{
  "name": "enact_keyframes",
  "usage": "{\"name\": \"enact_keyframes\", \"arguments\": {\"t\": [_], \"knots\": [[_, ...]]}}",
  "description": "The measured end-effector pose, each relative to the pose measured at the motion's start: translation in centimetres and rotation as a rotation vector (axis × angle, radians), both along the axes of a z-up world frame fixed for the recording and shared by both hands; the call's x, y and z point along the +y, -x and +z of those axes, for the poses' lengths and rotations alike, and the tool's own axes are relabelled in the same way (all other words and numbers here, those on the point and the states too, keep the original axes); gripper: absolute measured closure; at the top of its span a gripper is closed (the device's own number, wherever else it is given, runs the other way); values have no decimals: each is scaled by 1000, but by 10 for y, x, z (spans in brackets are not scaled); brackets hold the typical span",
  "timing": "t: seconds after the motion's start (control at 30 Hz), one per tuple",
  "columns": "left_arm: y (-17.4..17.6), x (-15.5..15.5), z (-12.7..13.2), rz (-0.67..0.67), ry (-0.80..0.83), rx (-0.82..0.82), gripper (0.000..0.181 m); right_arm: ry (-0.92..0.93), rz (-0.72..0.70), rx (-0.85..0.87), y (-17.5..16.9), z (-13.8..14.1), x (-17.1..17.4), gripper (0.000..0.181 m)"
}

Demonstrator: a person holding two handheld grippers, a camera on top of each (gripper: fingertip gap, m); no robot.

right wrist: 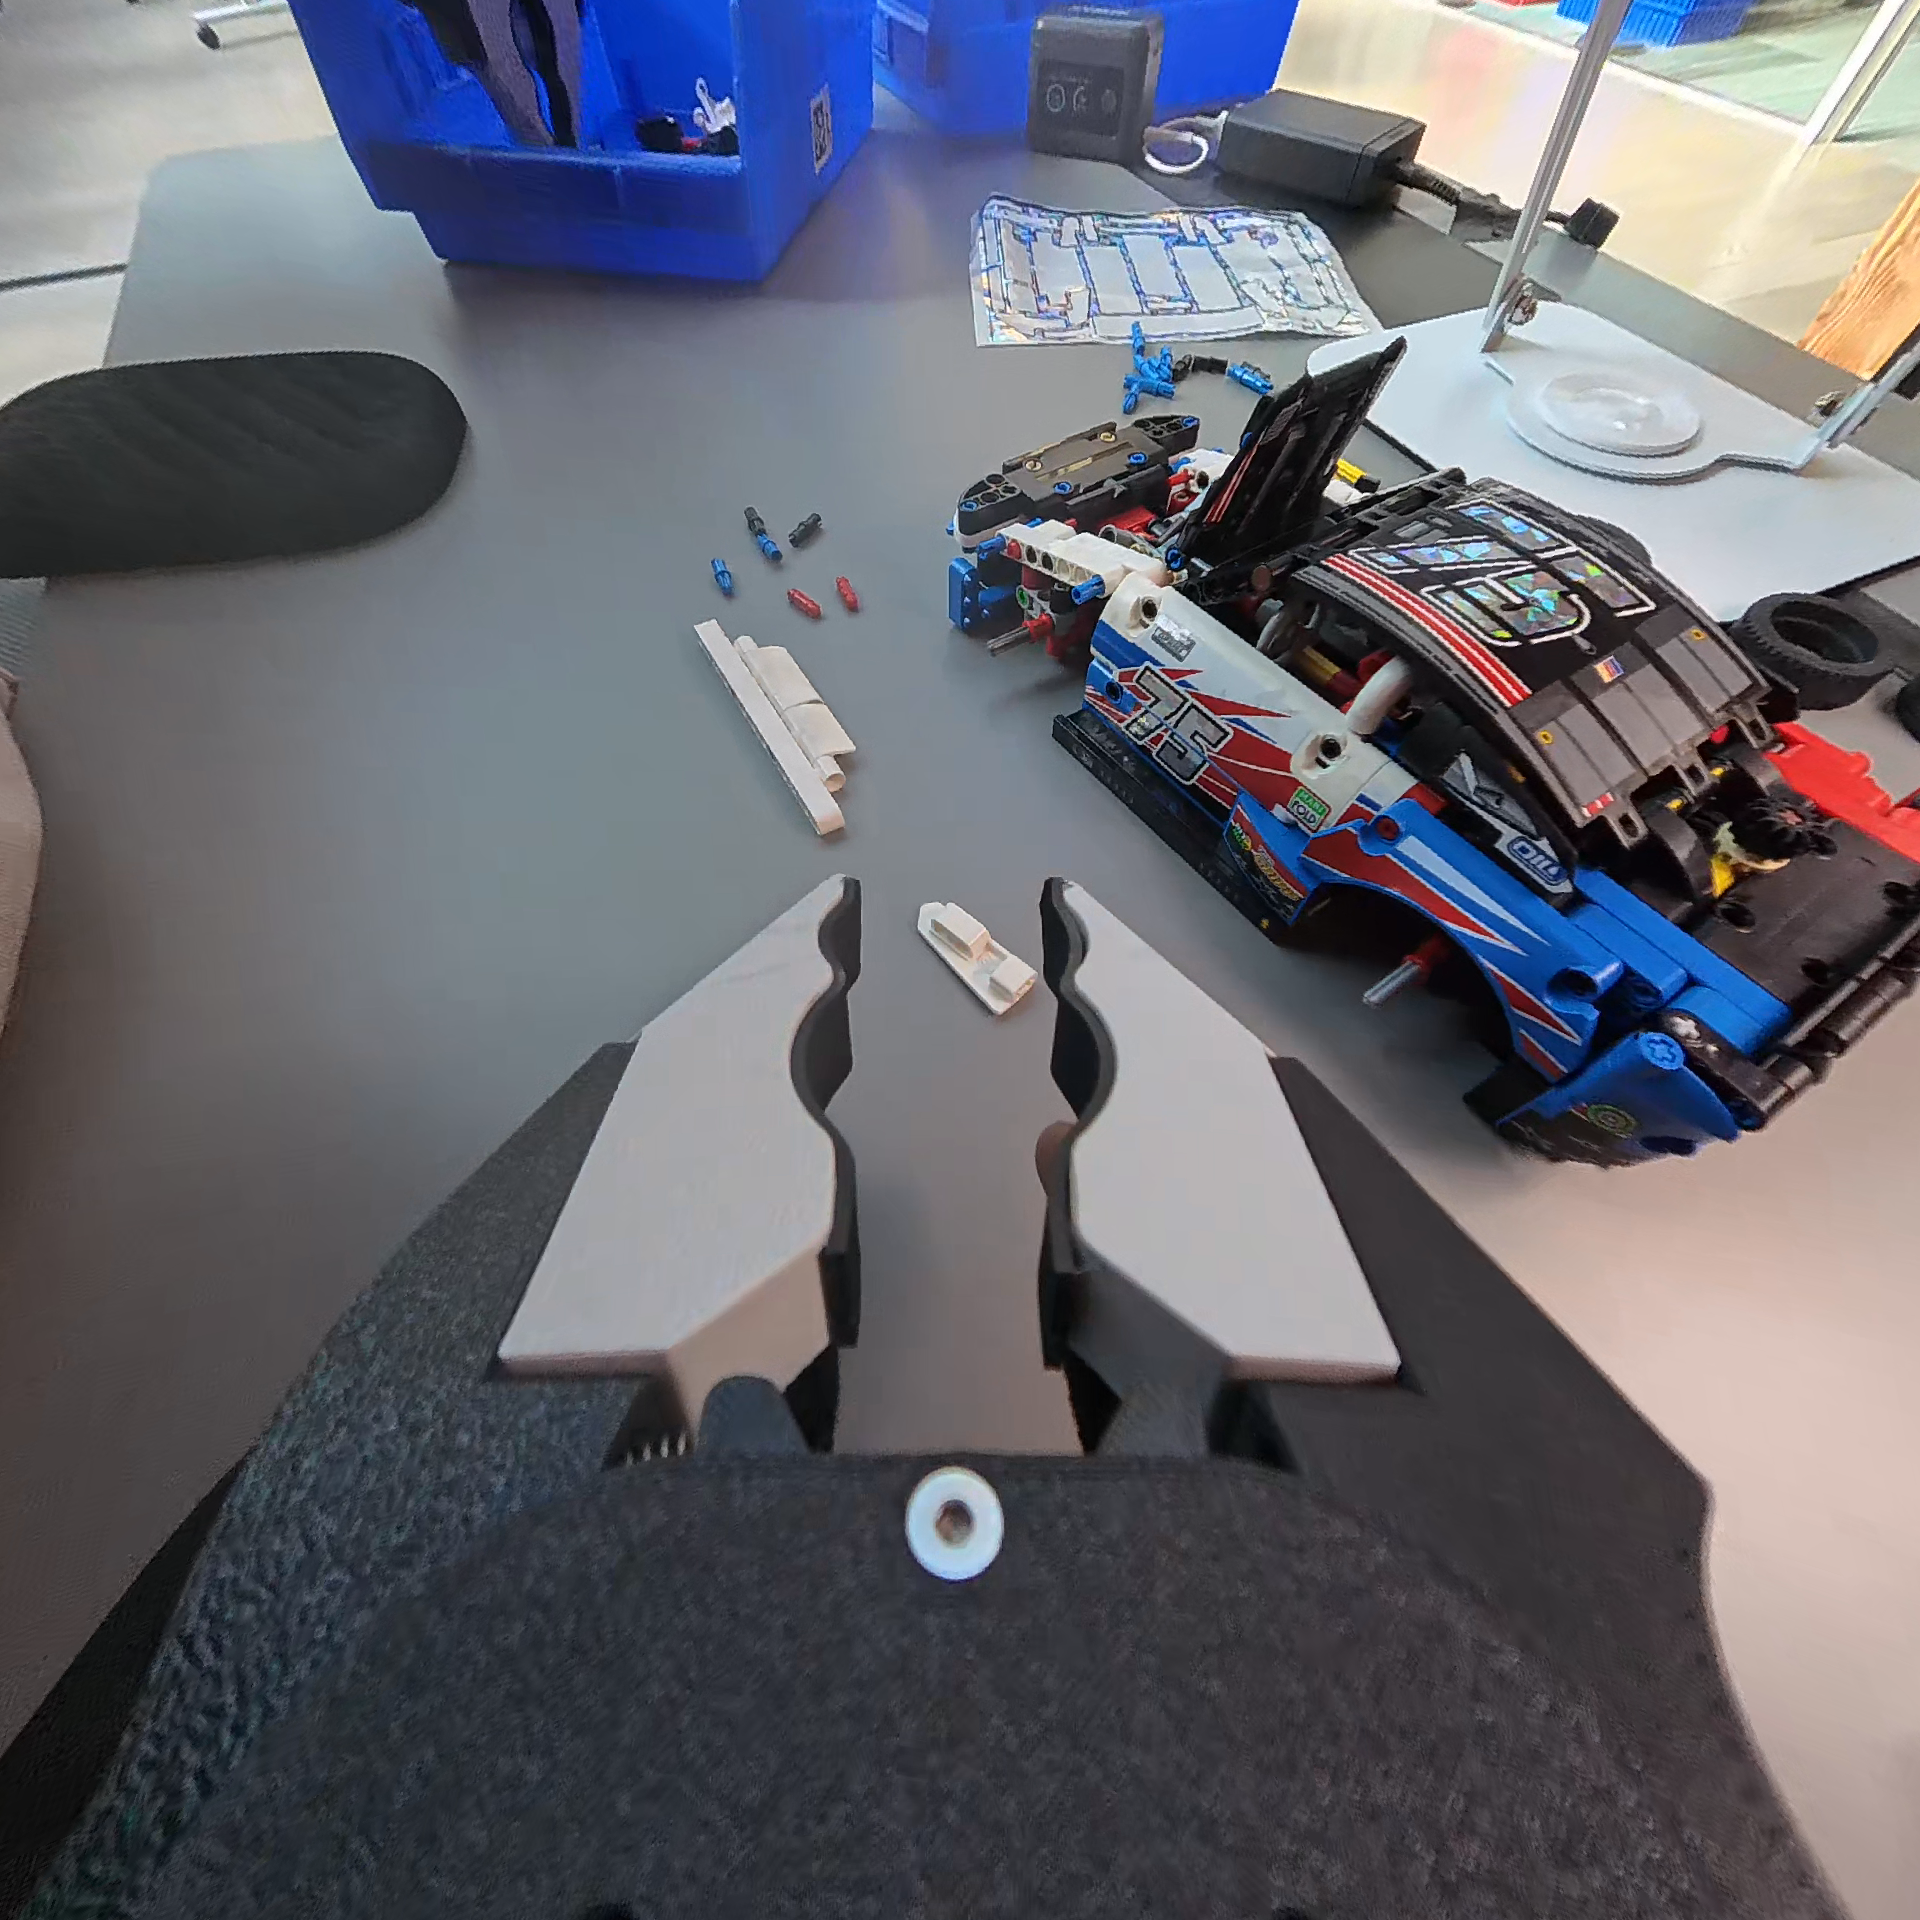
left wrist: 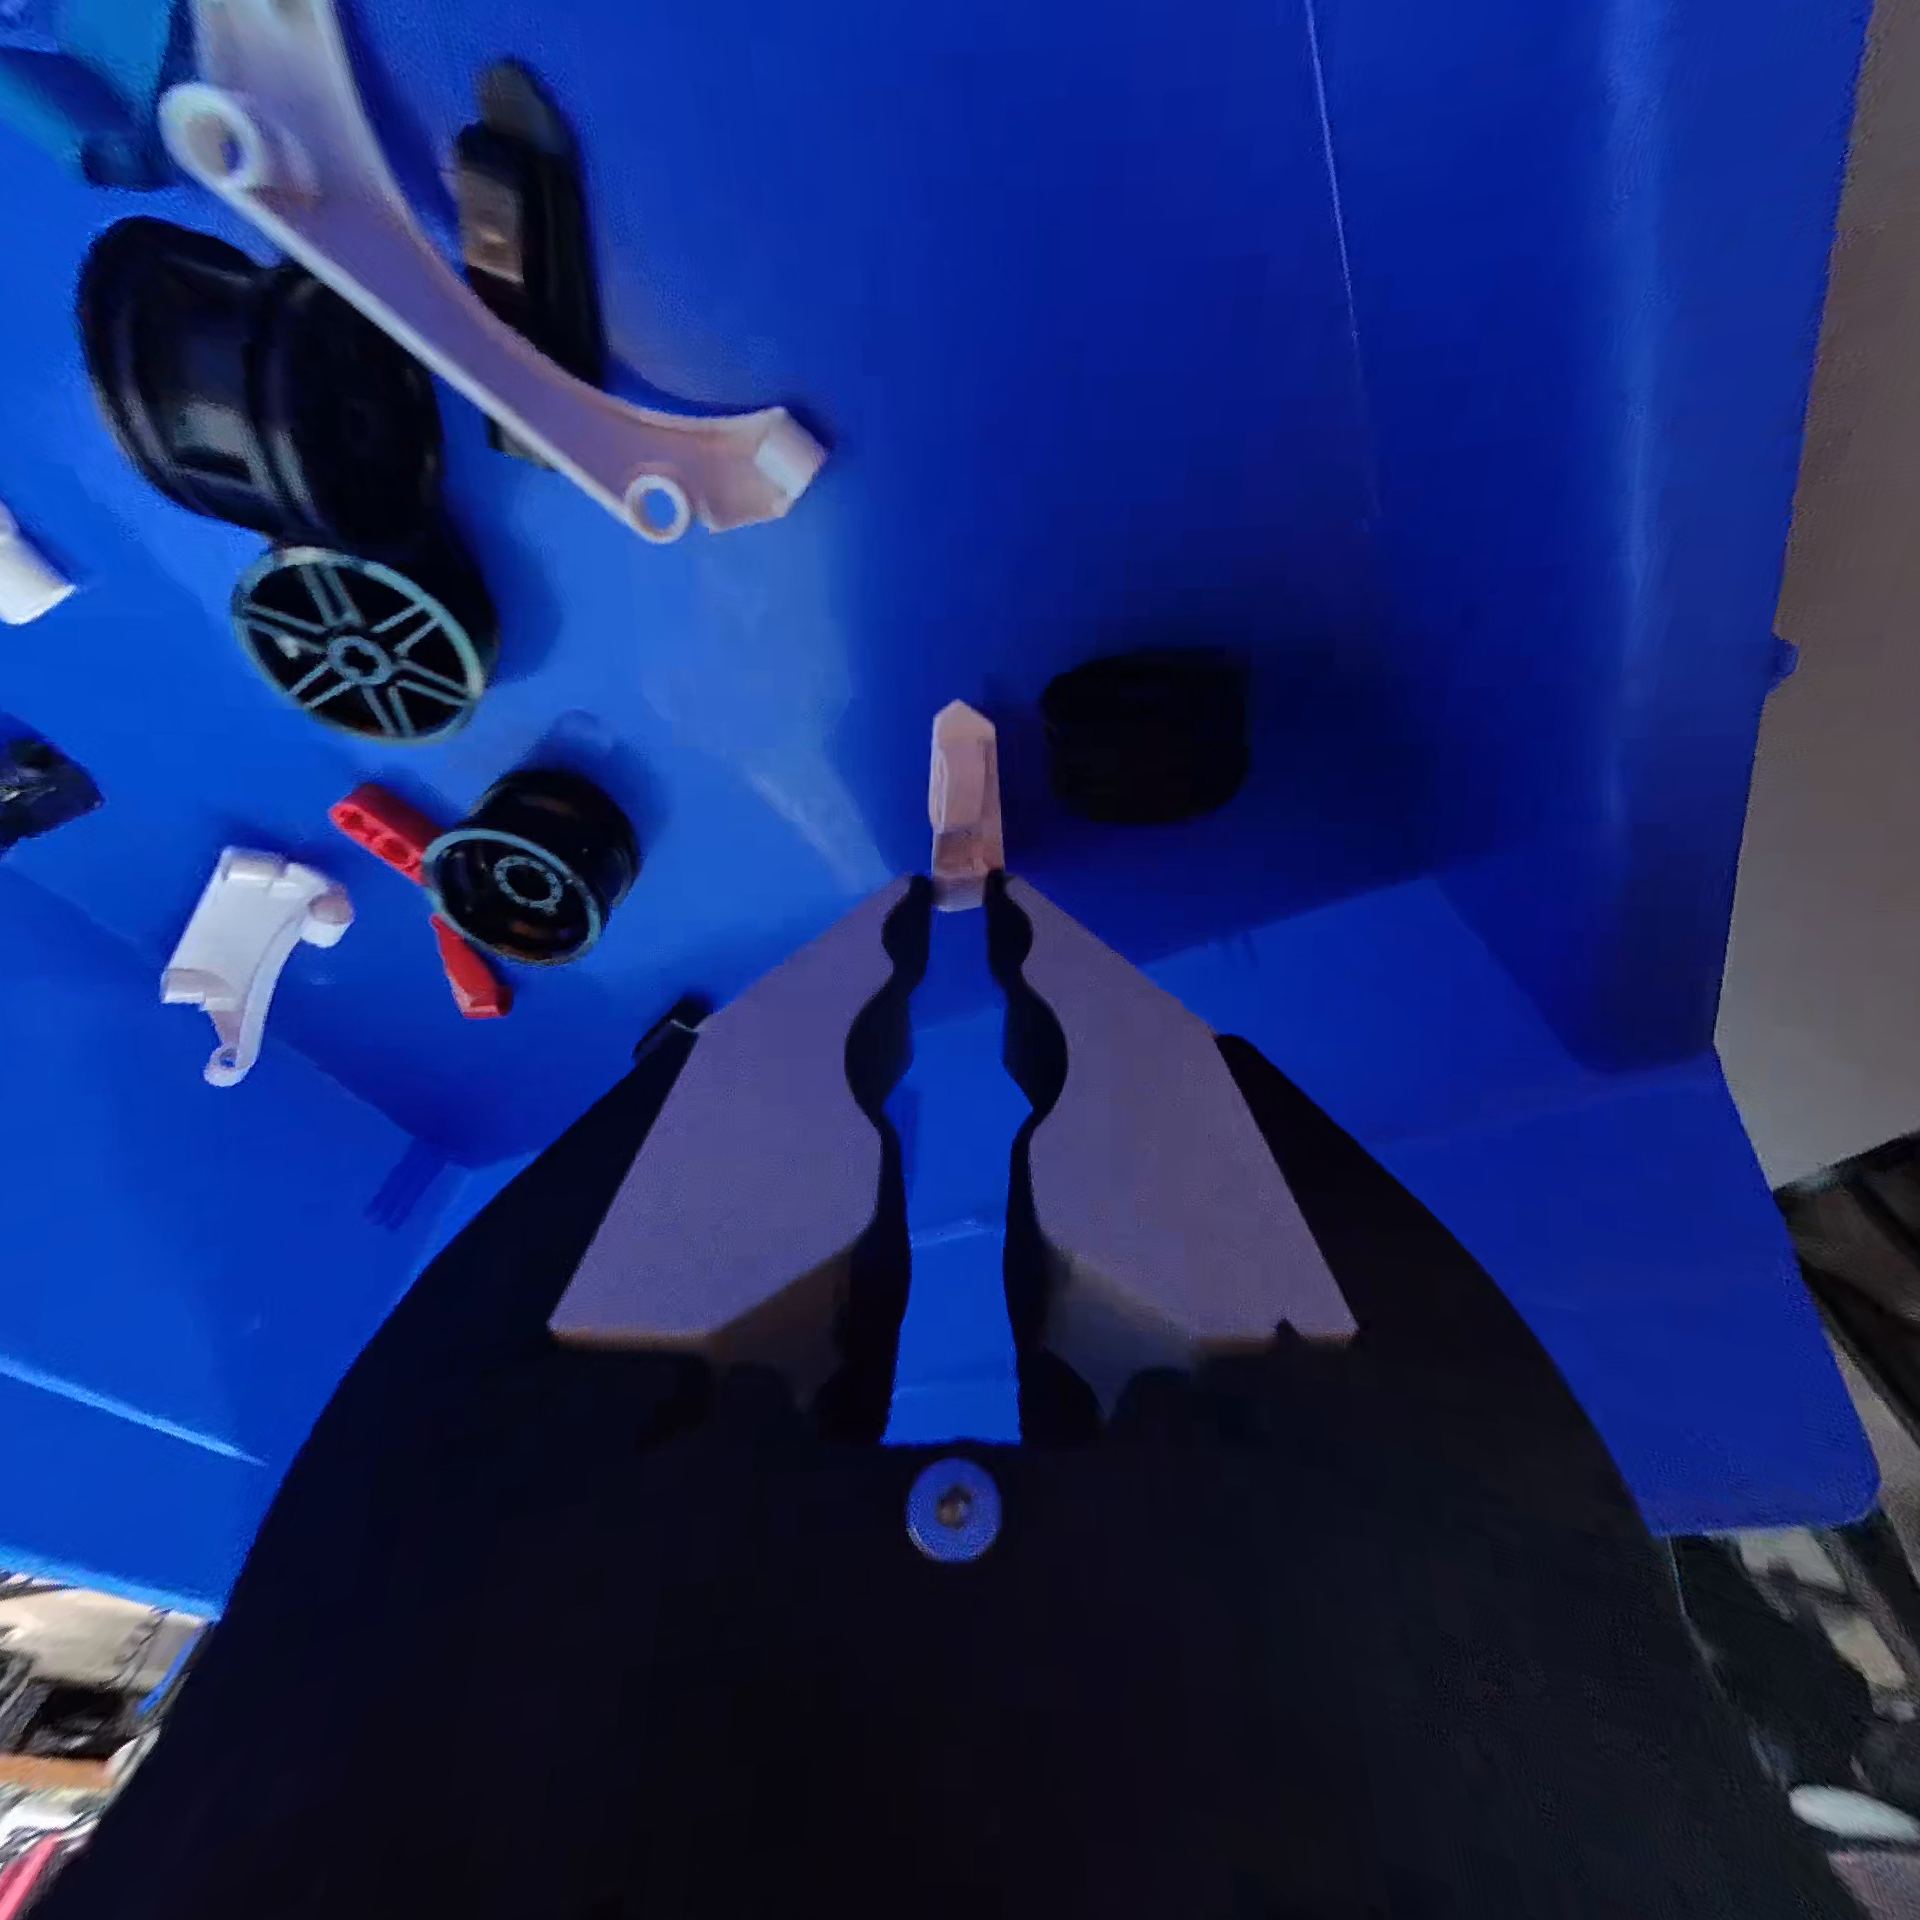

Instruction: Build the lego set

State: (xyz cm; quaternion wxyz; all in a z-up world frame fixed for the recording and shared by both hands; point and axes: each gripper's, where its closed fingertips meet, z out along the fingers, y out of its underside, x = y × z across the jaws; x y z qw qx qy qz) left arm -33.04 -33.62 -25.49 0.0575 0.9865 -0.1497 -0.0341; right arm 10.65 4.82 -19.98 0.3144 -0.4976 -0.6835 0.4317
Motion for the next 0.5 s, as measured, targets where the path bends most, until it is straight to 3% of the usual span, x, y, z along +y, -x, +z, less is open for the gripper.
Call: {"name": "enact_keyframes", "arguments": {"t": [0.17, 0.27, 0.37, 0.5], "knots": [[14, 31, 59, 195, -445, -22, 172, 26, 7, 50, 0, 8, -3, 149], [-10, 73, 111, 233, -775, -99, 173, 41, 16, 94, 5, 17, -9, 150], [-76, 129, 149, 190, -1042, -263, 172, 41, 52, 156, 17, 33, -27, 150], [-206, 206, 168, 193, -1271, -767, 173, -3, 92, 235, 38, 55, -60, 152]]}}
